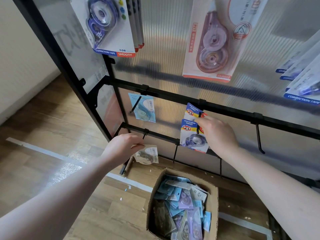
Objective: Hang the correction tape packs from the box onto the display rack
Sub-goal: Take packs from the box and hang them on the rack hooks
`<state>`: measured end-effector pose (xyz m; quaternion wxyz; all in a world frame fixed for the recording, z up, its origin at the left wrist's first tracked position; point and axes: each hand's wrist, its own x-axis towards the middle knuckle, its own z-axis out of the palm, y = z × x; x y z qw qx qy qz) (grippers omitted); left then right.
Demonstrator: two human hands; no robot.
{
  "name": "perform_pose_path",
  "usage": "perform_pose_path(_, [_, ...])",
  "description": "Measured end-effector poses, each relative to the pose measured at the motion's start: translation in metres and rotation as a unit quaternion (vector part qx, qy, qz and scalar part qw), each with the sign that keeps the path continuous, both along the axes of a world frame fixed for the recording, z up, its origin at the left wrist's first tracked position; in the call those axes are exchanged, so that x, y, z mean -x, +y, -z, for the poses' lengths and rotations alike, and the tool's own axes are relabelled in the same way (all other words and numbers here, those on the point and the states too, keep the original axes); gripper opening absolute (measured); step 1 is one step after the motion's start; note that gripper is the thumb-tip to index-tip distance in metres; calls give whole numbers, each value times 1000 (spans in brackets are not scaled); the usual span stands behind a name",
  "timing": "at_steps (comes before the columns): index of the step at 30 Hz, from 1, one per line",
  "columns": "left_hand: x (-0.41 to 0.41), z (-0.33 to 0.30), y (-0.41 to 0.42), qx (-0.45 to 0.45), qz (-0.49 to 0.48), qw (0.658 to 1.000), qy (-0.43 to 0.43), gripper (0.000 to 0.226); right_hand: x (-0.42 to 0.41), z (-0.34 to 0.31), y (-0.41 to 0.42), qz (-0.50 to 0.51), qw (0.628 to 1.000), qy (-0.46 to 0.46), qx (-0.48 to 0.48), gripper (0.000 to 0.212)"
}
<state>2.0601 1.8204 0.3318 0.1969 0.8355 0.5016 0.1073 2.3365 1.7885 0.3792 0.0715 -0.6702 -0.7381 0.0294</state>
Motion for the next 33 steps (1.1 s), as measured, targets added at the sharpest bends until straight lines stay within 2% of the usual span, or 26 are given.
perform_pose_path(12, [-6, -16, 10, -9, 8, 1000, 12, 16, -10, -9, 11, 22, 999, -32, -15, 51])
perform_pose_path(21, [-22, -53, 12, -46, 18, 999, 11, 14, -44, -16, -30, 76, 991, -51, -101, 36])
perform_pose_path(27, [-45, -81, 1, -49, 31, 998, -5, 14, -73, -32, -72, 116, 987, -65, -91, 20])
perform_pose_path(33, [-82, -107, -16, -79, 70, 994, -21, 17, -105, -48, -112, 174, 980, -75, -66, 25])
